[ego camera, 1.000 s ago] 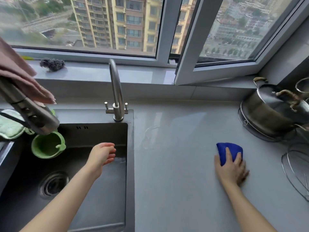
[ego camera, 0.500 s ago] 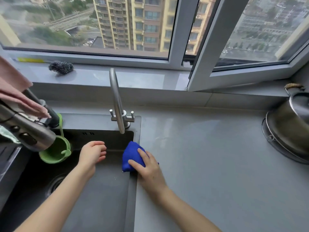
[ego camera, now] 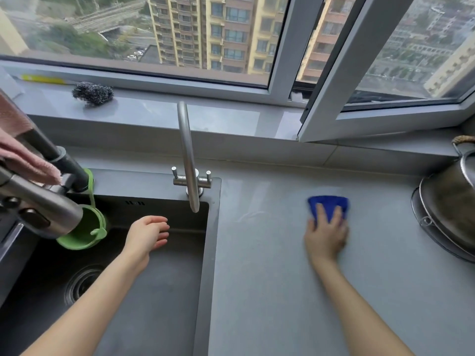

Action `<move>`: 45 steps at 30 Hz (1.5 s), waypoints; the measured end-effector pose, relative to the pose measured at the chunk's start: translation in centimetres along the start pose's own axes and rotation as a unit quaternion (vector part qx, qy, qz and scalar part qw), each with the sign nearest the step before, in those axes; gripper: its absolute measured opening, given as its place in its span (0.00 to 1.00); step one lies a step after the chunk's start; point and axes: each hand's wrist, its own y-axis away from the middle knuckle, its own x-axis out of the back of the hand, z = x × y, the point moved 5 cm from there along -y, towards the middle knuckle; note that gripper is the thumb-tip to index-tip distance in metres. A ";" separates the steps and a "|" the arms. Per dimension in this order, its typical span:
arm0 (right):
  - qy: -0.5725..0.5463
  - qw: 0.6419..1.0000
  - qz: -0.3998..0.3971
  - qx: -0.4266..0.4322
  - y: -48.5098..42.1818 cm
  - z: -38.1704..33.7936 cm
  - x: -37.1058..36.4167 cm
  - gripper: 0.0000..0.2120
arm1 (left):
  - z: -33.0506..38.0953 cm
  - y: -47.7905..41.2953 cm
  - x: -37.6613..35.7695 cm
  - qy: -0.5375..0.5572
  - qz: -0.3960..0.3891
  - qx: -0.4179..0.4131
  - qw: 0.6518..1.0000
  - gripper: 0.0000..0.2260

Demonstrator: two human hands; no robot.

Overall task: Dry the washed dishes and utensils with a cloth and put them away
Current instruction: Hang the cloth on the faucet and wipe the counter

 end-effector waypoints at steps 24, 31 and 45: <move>-0.061 0.972 -0.219 -0.058 12.7 5.6 14.8 0.19 | -0.7 5.0 1.0 -0.039 -0.043 -0.001 0.998 0.09; 0.030 0.896 -0.343 0.282 16.0 2.3 8.6 0.27 | -2.5 7.4 0.9 -0.086 -0.094 -0.040 0.991 0.07; 0.061 0.984 -0.162 -0.031 32.3 -0.4 12.6 0.35 | -7.3 12.0 6.6 -0.121 -0.117 -0.056 0.984 0.08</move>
